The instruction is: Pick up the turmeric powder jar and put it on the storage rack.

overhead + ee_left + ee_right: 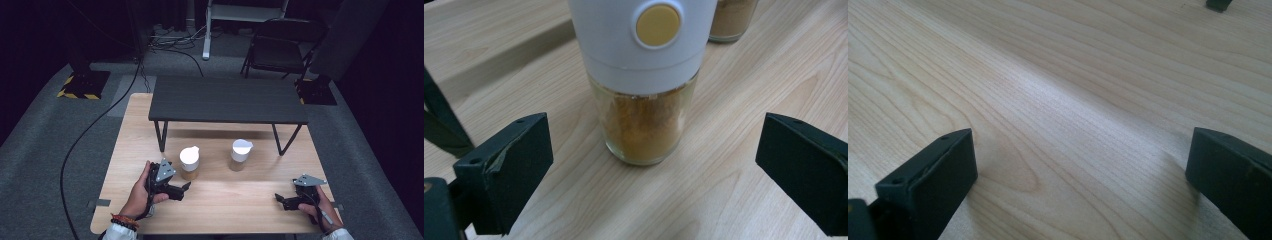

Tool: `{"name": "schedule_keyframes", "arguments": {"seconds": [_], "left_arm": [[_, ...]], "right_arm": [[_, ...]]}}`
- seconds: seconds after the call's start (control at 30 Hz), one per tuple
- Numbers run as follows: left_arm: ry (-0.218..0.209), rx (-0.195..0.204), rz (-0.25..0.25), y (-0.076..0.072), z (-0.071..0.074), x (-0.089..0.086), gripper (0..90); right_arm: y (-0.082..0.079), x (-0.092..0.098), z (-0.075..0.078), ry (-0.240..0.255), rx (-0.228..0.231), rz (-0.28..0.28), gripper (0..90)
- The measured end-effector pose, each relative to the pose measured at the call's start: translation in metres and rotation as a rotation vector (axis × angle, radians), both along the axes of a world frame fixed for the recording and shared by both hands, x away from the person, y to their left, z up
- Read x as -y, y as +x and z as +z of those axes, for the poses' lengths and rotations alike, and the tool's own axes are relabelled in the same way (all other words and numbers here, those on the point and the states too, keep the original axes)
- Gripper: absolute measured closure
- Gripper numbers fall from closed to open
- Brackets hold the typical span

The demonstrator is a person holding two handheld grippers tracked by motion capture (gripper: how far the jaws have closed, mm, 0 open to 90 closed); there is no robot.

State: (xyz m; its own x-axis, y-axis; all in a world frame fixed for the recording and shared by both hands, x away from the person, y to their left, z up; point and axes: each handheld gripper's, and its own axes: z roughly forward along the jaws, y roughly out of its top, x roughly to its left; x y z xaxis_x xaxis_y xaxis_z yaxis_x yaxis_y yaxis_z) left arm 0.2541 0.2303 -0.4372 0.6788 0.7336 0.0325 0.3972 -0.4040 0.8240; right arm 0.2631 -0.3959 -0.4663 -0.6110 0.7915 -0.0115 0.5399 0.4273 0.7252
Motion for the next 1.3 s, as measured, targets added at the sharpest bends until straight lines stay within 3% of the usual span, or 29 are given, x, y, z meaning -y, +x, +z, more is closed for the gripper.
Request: {"name": "schedule_keyframes", "arguments": {"seconds": [0.53, 1.03, 1.3], "left_arm": [[-0.024, -0.021, 0.009, 0.022, -0.002, 0.006, 1.4], [-0.097, -0.058, 0.009, 0.043, -0.007, 0.011, 1.8], [-0.095, -0.059, 0.019, 0.048, -0.011, 0.019, 2.3]], "right_arm": [[0.0, 0.0, 0.0, 0.0, 0.0, 0.0, 0.0], [0.0, 0.0, 0.0, 0.0, 0.0, 0.0, 0.0], [0.0, 0.0, 0.0, 0.0, 0.0, 0.0, 0.0]]}}
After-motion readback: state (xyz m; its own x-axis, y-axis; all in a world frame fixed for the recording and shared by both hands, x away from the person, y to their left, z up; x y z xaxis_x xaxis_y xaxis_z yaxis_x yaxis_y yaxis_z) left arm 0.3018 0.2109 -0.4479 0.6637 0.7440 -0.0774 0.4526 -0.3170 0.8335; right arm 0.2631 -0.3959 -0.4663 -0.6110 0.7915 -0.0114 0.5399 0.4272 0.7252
